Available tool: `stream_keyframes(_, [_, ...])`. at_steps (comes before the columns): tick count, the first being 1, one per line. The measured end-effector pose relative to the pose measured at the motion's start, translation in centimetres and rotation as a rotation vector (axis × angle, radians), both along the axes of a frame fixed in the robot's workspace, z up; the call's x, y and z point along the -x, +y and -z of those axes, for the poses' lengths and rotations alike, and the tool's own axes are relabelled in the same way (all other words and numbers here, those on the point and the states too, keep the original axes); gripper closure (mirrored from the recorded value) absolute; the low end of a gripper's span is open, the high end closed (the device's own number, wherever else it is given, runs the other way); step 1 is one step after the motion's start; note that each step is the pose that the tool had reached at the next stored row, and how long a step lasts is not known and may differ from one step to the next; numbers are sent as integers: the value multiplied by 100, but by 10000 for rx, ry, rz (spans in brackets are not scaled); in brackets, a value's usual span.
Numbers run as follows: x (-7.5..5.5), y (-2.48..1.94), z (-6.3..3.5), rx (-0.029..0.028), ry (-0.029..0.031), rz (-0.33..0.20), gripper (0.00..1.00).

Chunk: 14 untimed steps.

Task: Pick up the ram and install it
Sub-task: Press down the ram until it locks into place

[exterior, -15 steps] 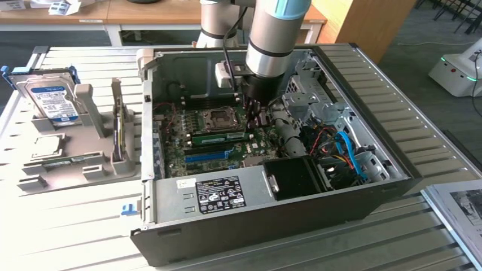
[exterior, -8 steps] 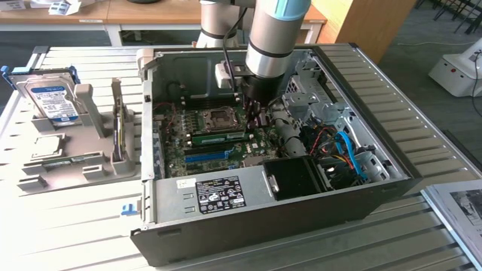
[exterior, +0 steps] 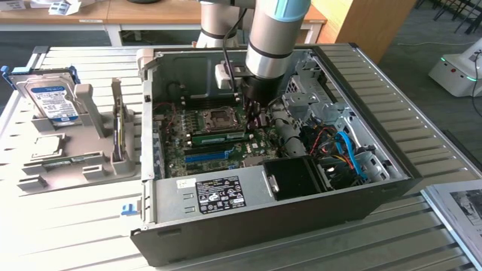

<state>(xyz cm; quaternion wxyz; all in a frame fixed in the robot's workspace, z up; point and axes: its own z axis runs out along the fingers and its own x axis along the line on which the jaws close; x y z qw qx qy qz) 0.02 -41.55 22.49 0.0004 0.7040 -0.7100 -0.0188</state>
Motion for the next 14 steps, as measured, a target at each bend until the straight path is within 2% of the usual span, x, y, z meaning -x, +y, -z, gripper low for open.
stream_keyframes(14, [0, 0, 6, -1, 0, 0, 90])
